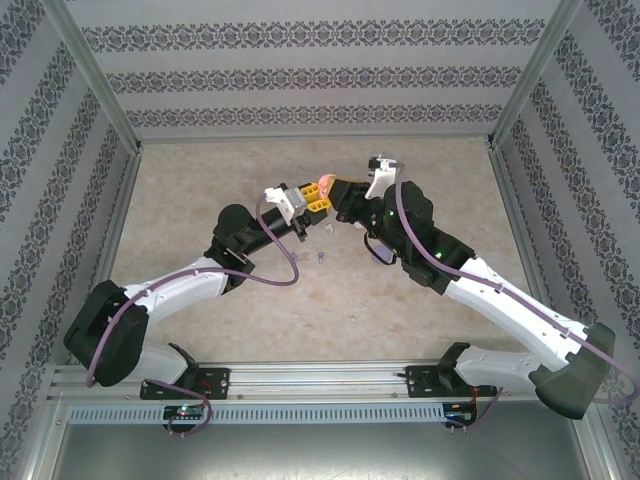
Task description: Insert wireless bluetooth earbuds into charging case
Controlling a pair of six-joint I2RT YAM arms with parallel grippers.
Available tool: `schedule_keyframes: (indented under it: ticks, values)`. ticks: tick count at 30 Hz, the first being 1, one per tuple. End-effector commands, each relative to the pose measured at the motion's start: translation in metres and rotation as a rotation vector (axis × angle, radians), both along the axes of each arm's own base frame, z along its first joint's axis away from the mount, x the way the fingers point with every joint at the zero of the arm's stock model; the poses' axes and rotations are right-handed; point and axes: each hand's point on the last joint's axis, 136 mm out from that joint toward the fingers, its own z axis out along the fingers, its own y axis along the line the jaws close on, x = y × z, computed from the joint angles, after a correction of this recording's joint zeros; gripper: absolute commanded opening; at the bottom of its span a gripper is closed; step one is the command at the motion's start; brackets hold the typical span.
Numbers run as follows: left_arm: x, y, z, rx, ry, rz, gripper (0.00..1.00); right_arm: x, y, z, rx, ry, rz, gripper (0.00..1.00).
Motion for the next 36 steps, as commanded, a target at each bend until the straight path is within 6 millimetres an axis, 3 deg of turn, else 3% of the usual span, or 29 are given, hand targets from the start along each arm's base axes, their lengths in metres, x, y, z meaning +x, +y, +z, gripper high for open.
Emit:
schedule_keyframes:
  ticks: [1, 8, 11, 14, 19, 27, 33, 36]
  values:
    - [-0.004, -0.003, 0.024, -0.033, -0.074, -0.001, 0.0, -0.002, 0.0, -0.009, 0.007, 0.025, 0.018, 0.13]
    - [-0.004, -0.003, 0.028, -0.044, -0.076, 0.004, 0.0, -0.001, -0.002, -0.032, -0.026, 0.065, 0.0, 0.13]
    - [-0.004, -0.003, 0.027, -0.041, -0.069, 0.001, 0.0, 0.001, -0.007, -0.034, -0.026, 0.068, -0.027, 0.17]
    - [-0.004, -0.003, 0.023, -0.037, -0.06, -0.001, 0.0, 0.003, -0.011, -0.025, -0.02, 0.05, -0.048, 0.23]
    - [-0.004, -0.005, 0.021, -0.038, -0.051, -0.011, 0.0, 0.008, -0.018, 0.007, 0.011, -0.002, -0.074, 0.47]
    - [-0.003, -0.006, 0.017, -0.04, -0.04, -0.012, 0.0, 0.01, -0.027, 0.039, 0.04, -0.047, -0.078, 0.63]
    - [-0.002, -0.006, 0.015, -0.039, -0.036, -0.005, 0.0, 0.01, -0.037, 0.038, 0.035, -0.042, -0.099, 0.65]
    - [0.003, -0.002, 0.012, -0.039, -0.03, 0.03, 0.0, 0.011, -0.048, 0.016, 0.007, 0.006, -0.138, 0.65]
